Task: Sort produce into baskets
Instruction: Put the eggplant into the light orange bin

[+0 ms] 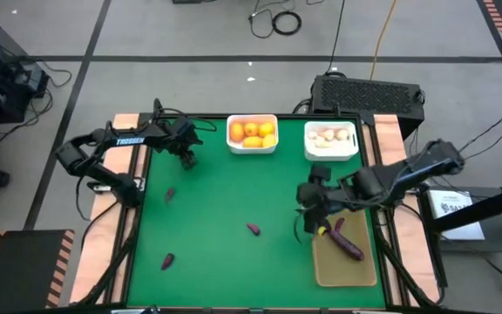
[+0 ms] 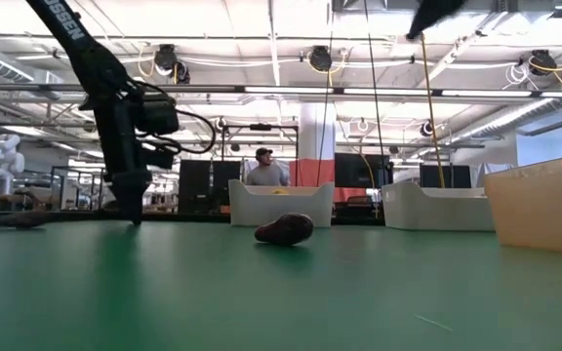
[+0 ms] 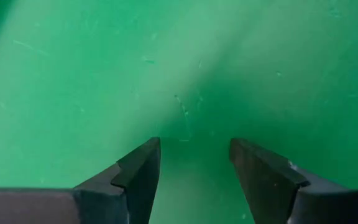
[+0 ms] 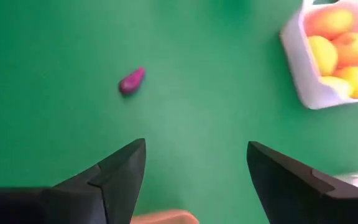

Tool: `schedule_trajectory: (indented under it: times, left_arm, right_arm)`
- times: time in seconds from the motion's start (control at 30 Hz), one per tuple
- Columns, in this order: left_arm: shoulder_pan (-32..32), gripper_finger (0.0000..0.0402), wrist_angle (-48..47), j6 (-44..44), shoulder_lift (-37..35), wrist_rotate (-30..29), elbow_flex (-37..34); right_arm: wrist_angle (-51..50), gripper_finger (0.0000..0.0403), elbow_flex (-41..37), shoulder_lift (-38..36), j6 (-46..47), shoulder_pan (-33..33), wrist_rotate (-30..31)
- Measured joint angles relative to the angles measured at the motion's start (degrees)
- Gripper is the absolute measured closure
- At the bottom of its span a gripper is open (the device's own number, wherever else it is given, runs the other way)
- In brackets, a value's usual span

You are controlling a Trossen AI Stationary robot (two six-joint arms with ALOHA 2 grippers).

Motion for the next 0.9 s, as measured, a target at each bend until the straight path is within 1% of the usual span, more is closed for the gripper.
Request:
schedule_trajectory:
  times: [0.07,0.17,0.2,0.27,0.37,0.4,0.43,0.5,0.57,0.67,0.7,0.8,0.9]
  left_arm:
    - [0.0,0.0191,-0.8,-0.9,0.0,0.5,0.1]
    - [0.1,0.0191,-2.3,-6.5,-0.5,2.1,0.2]
    - [0.0,0.0191,-3.9,-8.3,-0.8,4.7,0.7]
    - [-0.4,0.0191,-8.4,-11.7,-1.7,13.0,2.4]
    - [-1.8,0.0191,-15.7,-16.8,-3.3,25.1,6.1]
    - [-3.0,0.0191,-18.8,-19.2,-3.8,27.4,6.9]
    - [-4.6,0.0191,-21.7,-21.6,-4.4,28.3,7.6]
    - [-8.9,0.0191,-27.0,-25.1,-5.9,27.5,8.6]
    - [-13.6,0.0191,-31.3,-25.6,-7.2,24.9,8.9]
    - [-21.8,0.0191,-36.1,-27.1,-8.1,23.7,8.7]
    - [-24.7,0.0191,-37.3,-28.5,-8.2,22.9,8.7]
    - [-32.5,0.0191,-38.0,-33.4,-8.2,17.7,8.7]
    - [-38.6,0.0191,-37.6,-38.4,-7.9,16.7,8.7]
  right_arm:
    - [7.9,0.0133,-7.3,-3.4,1.2,1.4,0.2]
    - [22.1,0.0133,-17.8,-6.4,1.5,2.7,0.4]
    - [27.5,0.0133,-21.3,-6.6,1.5,3.0,0.2]
    - [37.2,0.0133,-27.2,-6.6,0.6,3.1,-0.1]
    - [50.6,0.0133,-33.3,-6.3,-2.6,3.0,-0.2]
    - [52.1,0.0133,-34.3,-6.0,-3.8,2.7,-0.4]
    - [51.9,0.0133,-34.8,-5.9,-4.2,2.4,-1.0]
    - [51.6,0.0133,-35.1,-5.8,-4.1,1.8,-1.7]
    - [51.2,0.0133,-35.0,-5.8,-4.0,1.5,-1.8]
    - [50.8,0.0133,-35.0,-5.8,-5.0,1.6,-2.0]
    - [50.8,0.0133,-35.0,-5.8,-5.3,1.6,-2.0]
    - [50.7,0.0133,-35.0,-5.8,-5.8,1.6,-2.2]
    - [50.5,0.0133,-35.0,-5.8,-5.9,1.6,-3.5]
